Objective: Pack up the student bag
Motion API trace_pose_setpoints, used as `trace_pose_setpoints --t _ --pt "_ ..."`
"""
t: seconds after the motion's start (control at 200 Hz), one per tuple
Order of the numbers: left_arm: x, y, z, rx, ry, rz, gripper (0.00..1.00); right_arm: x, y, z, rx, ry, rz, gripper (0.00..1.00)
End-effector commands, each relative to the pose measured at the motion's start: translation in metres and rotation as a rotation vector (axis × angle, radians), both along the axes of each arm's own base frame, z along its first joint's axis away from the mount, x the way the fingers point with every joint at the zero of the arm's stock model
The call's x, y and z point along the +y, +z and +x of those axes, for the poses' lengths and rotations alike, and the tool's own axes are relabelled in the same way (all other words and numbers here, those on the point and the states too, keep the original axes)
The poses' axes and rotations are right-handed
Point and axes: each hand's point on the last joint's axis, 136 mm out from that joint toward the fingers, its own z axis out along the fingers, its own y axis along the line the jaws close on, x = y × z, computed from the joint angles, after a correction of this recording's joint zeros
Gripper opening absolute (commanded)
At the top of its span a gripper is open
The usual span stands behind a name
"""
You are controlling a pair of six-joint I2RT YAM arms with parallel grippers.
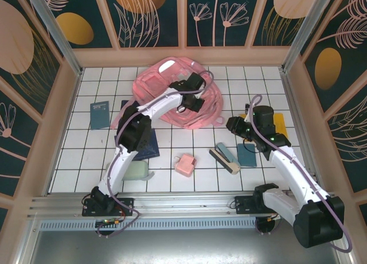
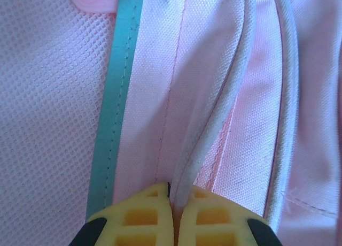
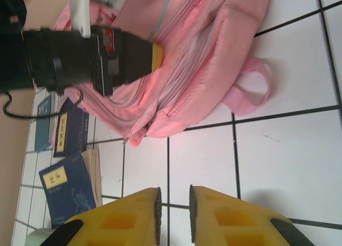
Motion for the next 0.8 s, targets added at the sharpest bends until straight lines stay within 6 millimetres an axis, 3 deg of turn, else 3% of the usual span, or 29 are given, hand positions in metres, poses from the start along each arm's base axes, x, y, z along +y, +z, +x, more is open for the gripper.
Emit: trace_pose_setpoints --t 0.0,0.125,0.25,0.435,0.626,0.796 --pt "-0.004 0.068 0.017 -0.03 0.042 -0.197 0.0 0.024 0.015 0.003 -0.068 0.078 -0.049 0.24" --pt "-0.008 0.109 0.025 -0.012 0.045 -0.32 0.0 0.052 0.003 0.006 -0.064 0.146 -0.079 0.25" --pt "-0.006 0.121 0.028 0.022 0.061 -0.39 0.0 0.074 0.0 0.012 -0.149 0.208 -0.053 0.27" --pt "-0.006 0.145 0.026 0.042 0.08 -0.488 0.0 0.079 0.009 0.028 -0.315 0.209 -0.127 0.28" --pt "-0.006 0.167 0.03 0.089 0.095 -0.624 0.0 0.092 -0.008 0.043 -0.274 0.233 -0.136 0.28" --pt "-0.005 0.193 0.035 0.127 0.112 -0.745 0.0 0.096 -0.009 0.047 -0.288 0.209 -0.071 0.28"
